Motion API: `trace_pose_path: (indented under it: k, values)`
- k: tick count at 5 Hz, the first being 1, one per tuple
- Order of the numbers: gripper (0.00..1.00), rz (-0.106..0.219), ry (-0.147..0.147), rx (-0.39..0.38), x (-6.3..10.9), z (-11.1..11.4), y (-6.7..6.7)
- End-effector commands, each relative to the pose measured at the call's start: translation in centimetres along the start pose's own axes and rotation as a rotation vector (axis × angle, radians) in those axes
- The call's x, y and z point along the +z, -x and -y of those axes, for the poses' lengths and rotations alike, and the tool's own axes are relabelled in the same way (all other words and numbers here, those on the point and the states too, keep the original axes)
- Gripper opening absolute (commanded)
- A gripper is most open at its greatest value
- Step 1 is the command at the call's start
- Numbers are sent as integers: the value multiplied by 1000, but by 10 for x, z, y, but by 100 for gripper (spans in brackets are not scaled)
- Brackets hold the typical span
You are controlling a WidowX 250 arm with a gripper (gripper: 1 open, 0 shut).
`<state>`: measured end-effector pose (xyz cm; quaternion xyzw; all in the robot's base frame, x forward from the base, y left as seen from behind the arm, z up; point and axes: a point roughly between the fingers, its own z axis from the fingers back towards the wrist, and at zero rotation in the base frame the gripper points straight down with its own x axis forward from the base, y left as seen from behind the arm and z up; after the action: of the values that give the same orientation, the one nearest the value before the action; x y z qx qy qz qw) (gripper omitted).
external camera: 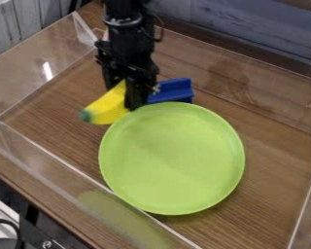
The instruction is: Remove the banana from inside the green plate and put it on the table
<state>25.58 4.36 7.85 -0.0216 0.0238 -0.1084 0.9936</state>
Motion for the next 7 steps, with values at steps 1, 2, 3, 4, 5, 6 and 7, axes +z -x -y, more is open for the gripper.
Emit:
trace_pose_path:
  k: [1,2,3,4,5,6,7]
  values:
    - [0,54,-14,-29,9,16,-5]
    - [0,52,-12,-55,3,30,-7]
    - [0,47,-9,-71,-3,36,-6]
    - [0,42,-8,-86,-10,41,-8]
    - [0,36,-7,-100,-16,46,-9]
    - [0,30,-4,-118,-26,54,-11]
    - [0,36,-27,-88,-19,28,-15]
